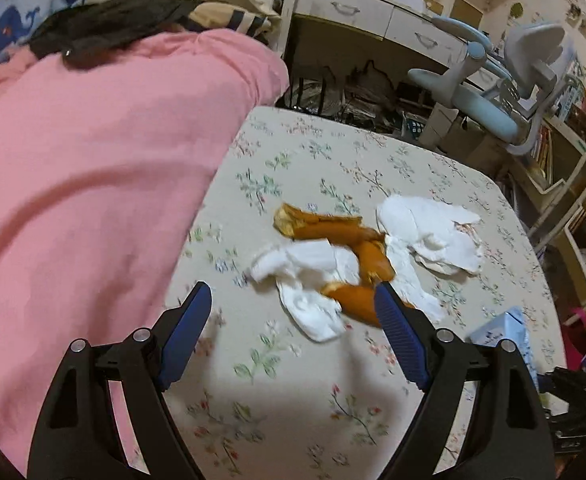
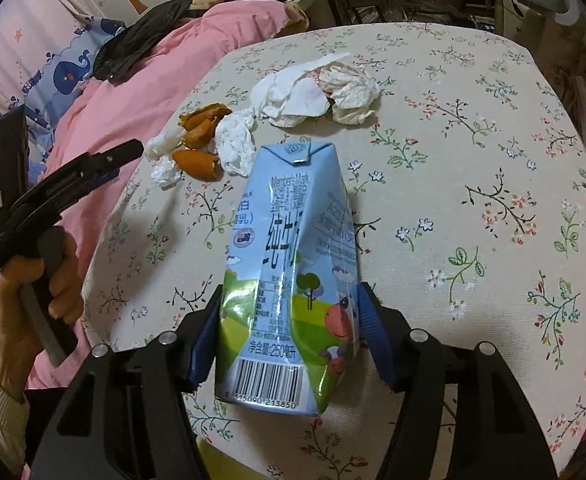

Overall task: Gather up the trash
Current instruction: 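Hold the milk carton with the right tool while the left tool grasps a white tissue, then lift the carton and tissue and carry both tools over the yellow bin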

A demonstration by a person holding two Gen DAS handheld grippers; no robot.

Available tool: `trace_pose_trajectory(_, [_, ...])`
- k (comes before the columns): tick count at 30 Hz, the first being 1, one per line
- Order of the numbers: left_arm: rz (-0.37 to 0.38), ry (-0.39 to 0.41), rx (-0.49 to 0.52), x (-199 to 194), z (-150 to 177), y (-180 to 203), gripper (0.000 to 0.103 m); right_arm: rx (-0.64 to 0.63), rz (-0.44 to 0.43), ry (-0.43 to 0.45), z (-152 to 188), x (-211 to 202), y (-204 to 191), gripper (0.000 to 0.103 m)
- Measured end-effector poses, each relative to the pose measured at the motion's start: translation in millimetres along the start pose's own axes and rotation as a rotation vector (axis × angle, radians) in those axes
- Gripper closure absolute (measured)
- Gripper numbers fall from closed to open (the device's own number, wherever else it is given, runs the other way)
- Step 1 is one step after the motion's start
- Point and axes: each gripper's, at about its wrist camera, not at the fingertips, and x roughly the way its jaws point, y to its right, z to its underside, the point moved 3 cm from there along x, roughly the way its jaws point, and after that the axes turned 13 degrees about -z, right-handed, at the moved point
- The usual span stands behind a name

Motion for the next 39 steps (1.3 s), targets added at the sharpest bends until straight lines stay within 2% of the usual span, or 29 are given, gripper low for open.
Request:
trace_pose_trajectory(6, [-0.046,0.028,0.135,15,-7,16,0.023,-0.005,-0.010,-0.006,1,0,0,0.040])
trace_pose_trajectory(8, [-0.055,0.028,0.151,22,-11,17,0.023,-0.009,-0.013,-0.009,1,-1,0,0.040])
trace_pose_trajectory(12, [-0.050,0.006,0.098,34,-19,10,0.023,-0.017,-0.016,-0.015,1,0,0,0.040])
trace_pose_trajectory(17, [-0.020,-0.061,0.005,52,-22,-4,0.024,-0.032,-0.014,-0.023,-1,2,-2,0.039])
trace_pose_trajectory(20, [-0.013,-0.083,-0.023,58,-22,-8,0.037,-0.040,-0.011,-0.028,-2,4,-3,0.039])
trace_pose_trajectory(21, [-0.012,-0.088,-0.024,58,-22,-9,0.045,-0.044,-0.009,-0.030,-3,5,-3,0.039])
trace_pose_trajectory(22, [-0.005,-0.092,-0.026,59,-22,-9,0.061,-0.048,-0.006,-0.032,-3,6,-4,0.039])
trace_pose_trajectory(25, [0.022,-0.111,-0.055,60,-23,-13,0.072,-0.054,-0.004,-0.034,-4,7,-5,0.039])
trace_pose_trajectory(28, [0.051,-0.114,-0.093,56,-24,-18,0.077,-0.051,-0.008,-0.030,-4,6,-3,0.039])
trace_pose_trajectory(34, [0.082,-0.054,-0.134,28,-32,-24,0.079,-0.056,-0.025,-0.019,-2,6,-5,0.040])
trace_pose_trajectory(39, [0.101,0.004,-0.140,-4,-32,-25,0.078,-0.038,-0.062,0.024,-3,-3,-10,0.040])
